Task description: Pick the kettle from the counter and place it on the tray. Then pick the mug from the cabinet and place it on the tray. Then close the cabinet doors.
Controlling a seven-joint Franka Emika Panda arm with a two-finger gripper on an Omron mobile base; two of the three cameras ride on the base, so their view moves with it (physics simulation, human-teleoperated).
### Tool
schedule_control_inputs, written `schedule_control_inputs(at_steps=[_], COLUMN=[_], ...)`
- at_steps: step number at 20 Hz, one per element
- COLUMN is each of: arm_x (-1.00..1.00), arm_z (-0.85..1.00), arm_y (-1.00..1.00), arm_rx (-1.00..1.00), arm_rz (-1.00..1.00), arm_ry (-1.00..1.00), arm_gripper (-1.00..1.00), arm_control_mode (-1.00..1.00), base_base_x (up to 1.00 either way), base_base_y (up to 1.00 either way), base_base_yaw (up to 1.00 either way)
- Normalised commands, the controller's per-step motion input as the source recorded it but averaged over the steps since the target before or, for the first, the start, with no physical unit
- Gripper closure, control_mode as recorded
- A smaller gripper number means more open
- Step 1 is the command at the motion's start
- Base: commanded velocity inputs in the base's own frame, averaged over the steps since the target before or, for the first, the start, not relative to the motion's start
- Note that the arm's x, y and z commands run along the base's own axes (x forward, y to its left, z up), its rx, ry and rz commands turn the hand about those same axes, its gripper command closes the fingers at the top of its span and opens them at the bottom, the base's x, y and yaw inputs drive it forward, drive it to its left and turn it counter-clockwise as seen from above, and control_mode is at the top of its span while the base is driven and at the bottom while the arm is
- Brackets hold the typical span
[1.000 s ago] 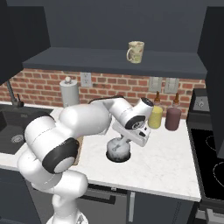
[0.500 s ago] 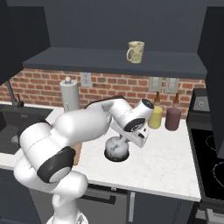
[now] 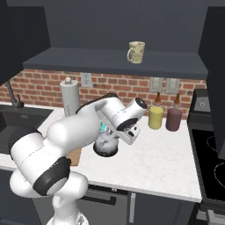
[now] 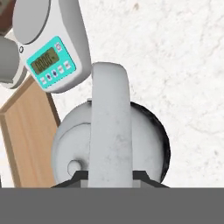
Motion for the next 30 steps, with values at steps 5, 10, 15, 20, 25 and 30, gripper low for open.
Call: schedule_control_inputs(at_steps=[5,10,15,20,25,30], arm_x=[0.00,0.00,0.05,0.13,0.17,0.37], arm_z=[0.17,0.05,0.00,0.00,0.00,0.00], arm_y=[0.60,0.73,0.83,0.87,0.74,0.46], arm_rx=[0.06,0.02,0.00,0.00,0.00,0.00], arm_rz=[-0.07,-0.07,-0.03,-0.02,-0.06,-0.10], arm_ry=[0.00,0.00,0.00,0.00,-0.04,0.00], arm_gripper=[1.00,1.00,1.00,1.00,1.00,1.00], arm_control_mode=[-1.00,-1.00,-1.00,-1.00,-1.00,-1.00], base_base_x=[0.00,0.00,0.00,0.00,0.00,0.00], base_base_y=[0.00,0.00,0.00,0.00,0.00,0.00], base_base_yaw=[0.00,0.00,0.00,0.00,0.00,0.00])
